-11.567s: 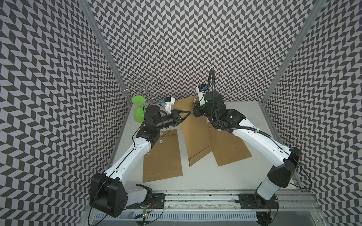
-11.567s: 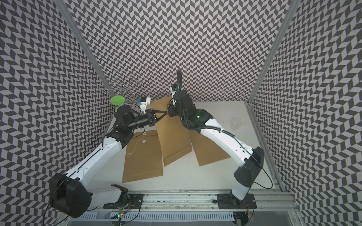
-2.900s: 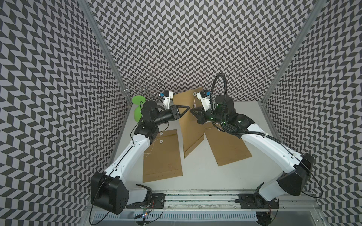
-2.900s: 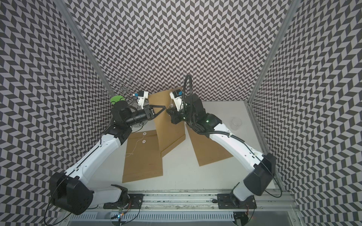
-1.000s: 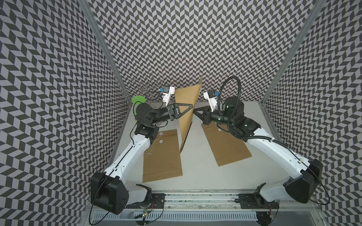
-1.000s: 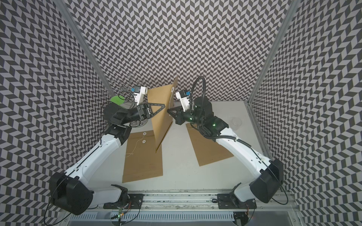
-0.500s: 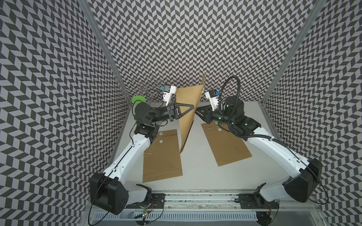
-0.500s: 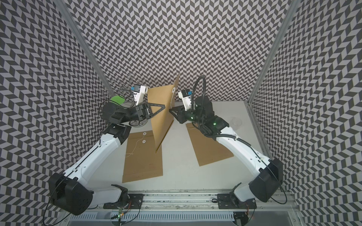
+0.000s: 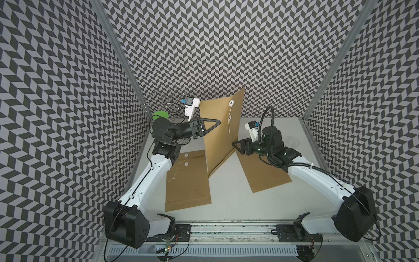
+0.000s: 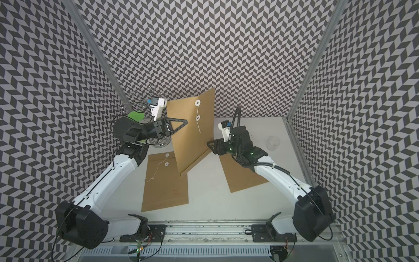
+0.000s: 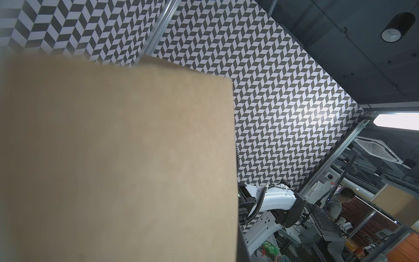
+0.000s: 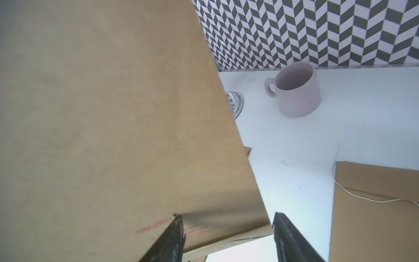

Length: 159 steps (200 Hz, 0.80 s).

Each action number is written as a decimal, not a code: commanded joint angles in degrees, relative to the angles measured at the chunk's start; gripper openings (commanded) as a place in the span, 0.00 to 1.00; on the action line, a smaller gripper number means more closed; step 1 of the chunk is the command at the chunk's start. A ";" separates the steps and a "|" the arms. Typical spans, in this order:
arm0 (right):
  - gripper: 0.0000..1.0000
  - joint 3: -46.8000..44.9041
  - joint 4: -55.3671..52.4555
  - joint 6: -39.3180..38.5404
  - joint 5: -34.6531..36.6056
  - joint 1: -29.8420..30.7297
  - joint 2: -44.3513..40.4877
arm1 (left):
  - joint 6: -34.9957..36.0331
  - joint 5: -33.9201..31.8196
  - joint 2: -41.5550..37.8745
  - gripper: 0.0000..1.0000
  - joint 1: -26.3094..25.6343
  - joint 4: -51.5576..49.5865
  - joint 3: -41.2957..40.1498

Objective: Close the mouth of the file bag
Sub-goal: Close the file bag, then adjust the file bag.

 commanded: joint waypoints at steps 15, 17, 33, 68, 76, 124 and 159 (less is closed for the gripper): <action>0.66 -4.51 6.38 1.50 1.07 -4.22 -5.20 | 10.17 0.31 0.40 0.00 2.67 -8.74 3.89; 0.67 -4.76 6.62 1.68 0.89 -4.56 -5.44 | 10.89 -1.00 0.45 0.00 2.90 -9.80 4.08; 0.73 -6.22 9.07 2.65 -1.65 -7.21 -7.19 | 14.91 -2.20 1.29 0.00 3.72 -13.56 4.77; 1.00 -7.63 14.56 1.52 -7.89 -9.45 -10.24 | 13.80 -0.71 4.15 0.00 3.80 -11.32 4.48; 1.00 -7.98 15.93 1.26 -9.15 -9.66 -10.37 | 13.33 -0.42 4.64 0.00 3.69 -10.45 4.43; 1.00 -7.19 22.78 0.11 -12.01 -10.70 -6.96 | 12.27 2.48 5.59 0.00 2.62 -8.36 4.14; 1.00 -4.27 23.06 -0.26 -16.64 -11.77 -2.68 | 12.32 3.66 4.98 0.00 1.47 -8.36 3.86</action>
